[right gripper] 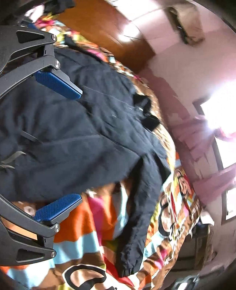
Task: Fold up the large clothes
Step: 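Reach the right gripper to the jacket sleeve cuff and close on it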
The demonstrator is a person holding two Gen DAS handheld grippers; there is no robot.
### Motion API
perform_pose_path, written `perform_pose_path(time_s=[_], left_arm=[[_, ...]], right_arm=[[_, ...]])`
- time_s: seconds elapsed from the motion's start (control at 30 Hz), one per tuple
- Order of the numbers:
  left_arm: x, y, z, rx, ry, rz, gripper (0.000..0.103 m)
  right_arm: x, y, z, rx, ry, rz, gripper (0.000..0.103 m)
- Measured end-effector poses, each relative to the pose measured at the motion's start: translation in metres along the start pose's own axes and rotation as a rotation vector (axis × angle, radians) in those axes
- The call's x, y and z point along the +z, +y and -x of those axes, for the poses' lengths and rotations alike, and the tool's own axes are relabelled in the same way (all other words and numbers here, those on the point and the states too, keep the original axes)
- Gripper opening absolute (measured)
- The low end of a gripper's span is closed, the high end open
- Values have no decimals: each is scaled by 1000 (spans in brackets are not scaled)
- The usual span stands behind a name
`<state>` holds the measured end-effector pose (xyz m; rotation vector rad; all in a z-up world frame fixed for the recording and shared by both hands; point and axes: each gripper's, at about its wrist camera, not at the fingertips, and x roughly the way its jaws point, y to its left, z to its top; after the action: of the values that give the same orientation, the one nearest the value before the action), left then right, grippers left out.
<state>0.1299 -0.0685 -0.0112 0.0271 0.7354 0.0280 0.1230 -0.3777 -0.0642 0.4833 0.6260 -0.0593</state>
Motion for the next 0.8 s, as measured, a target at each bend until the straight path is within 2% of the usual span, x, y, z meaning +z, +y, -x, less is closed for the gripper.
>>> perform_pose_path(time_s=[0.1, 0.17, 0.33, 0.43, 0.57, 0.63, 0.73, 0.8], left_arm=[[23, -16, -5, -5, -28, 6, 103], [38, -27, -8, -22, -57, 14, 103], [74, -61, -28, -82, -62, -17, 103], [90, -81, -43, -116, -33, -30, 103], [105, -109, -67, -148, -27, -63, 103], [113, -127, -81, -147, -19, -99, 103], [131, -149, -97, -161, -23, -98, 103], [145, -164, -107, -176, -41, -103, 103]], right_arm=[[22, -40, -10, 78, -68, -206, 102], [37, -71, -20, 61, -120, -346, 102], [59, -129, -54, -41, -181, -519, 102], [55, -180, -67, 7, -260, -627, 102], [50, -232, -80, -14, -245, -741, 102], [46, -246, -87, -19, -232, -773, 102], [40, -263, -97, 46, -226, -828, 84], [40, -270, -108, 92, -203, -855, 80]])
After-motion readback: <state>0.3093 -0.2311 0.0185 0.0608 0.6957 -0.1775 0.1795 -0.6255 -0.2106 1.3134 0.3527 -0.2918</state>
